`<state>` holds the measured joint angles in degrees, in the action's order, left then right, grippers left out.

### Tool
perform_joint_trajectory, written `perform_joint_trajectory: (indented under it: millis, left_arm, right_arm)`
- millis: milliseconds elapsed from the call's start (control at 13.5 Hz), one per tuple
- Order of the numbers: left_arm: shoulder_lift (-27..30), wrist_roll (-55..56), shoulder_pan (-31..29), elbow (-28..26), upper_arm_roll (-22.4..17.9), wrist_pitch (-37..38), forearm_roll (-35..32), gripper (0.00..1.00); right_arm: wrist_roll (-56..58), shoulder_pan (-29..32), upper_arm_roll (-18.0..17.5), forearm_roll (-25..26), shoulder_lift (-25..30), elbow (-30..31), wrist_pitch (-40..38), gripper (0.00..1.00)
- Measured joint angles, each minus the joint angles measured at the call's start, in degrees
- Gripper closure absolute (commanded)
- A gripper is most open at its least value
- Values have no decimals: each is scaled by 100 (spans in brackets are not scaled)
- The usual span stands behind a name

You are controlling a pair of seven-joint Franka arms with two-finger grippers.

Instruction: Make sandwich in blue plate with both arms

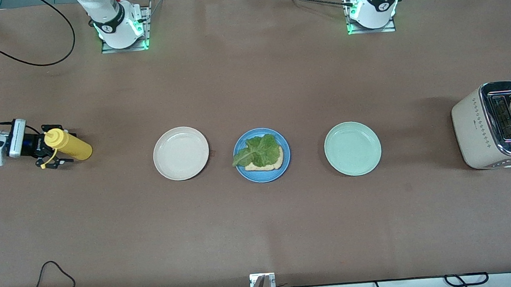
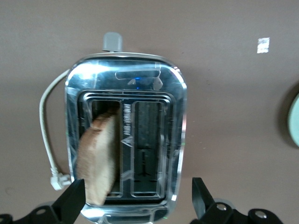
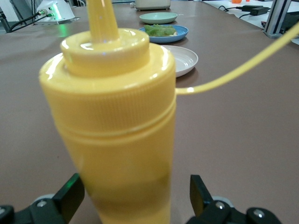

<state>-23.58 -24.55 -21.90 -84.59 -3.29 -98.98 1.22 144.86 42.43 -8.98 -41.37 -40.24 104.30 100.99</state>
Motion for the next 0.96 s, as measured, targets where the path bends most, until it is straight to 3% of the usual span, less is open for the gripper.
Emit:
perform_joint_trajectory:
  millis: [148,519,964]
  left_arm:
    - [-143,-400,-142,13,-1,-87,0,2]
    - [-369,-895,-403,22,2,-122,0,21]
    - [-602,-1144,-402,24,19,-122,0,43]
  right_arm:
    - [2,78,145,7,-3,-107,-47,0]
    - [-69,210,286,234,101,-847,-437,0]
    - [-2071,213,342,712,1054,-1753,-1160,0]
